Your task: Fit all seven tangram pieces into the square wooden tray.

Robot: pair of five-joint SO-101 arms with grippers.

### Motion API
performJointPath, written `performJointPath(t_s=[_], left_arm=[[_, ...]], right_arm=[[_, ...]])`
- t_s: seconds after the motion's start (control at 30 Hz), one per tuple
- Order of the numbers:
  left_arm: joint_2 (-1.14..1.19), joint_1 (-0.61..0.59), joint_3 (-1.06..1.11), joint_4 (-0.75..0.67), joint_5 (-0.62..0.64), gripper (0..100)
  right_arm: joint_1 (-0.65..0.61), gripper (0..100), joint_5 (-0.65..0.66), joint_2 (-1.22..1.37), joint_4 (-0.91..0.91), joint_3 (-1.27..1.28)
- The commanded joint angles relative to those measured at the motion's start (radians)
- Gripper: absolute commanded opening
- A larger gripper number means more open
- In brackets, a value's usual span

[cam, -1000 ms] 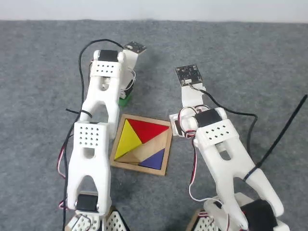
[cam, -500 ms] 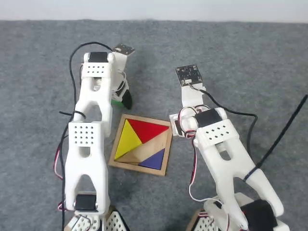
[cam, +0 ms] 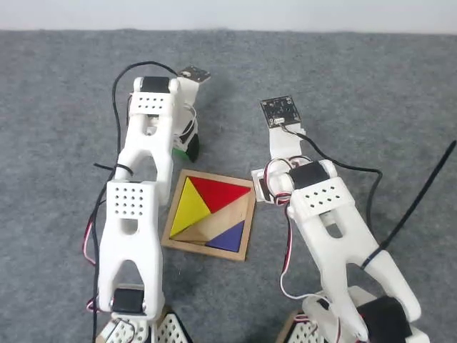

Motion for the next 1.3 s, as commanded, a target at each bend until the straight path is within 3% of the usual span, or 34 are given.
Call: performJointPath(t_s=[0.0, 0.13, 0.47, 0.73, 0.9, 1.27], left_arm=[[0.008, 0.009, -0.001, 0.026, 0.008, 9], [0.008, 0.009, -0.001, 0.028, 0.012, 4], [-0.002, 0.011, -0.007, 0.028, 0.012, 4], [0.006, 0.003, -0.068, 0.012, 0.008, 27], [0.006, 0.003, -0.070, -0.066, 0.014, 29], [0.008, 0.011, -0.068, -0.077, 0.014, 28]], right_arm=[[0.013, 6.1, 0.015, -0.008, 0.018, -0.061], [0.015, 6.1, 0.015, -0.008, 0.018, -0.061], [0.015, 6.1, 0.015, -0.008, 0.018, -0.061], [0.015, 6.1, 0.015, -0.008, 0.018, -0.061], [0.015, 6.1, 0.017, -0.008, 0.018, -0.061], [0.015, 6.1, 0.017, -0.008, 0.018, -0.061]])
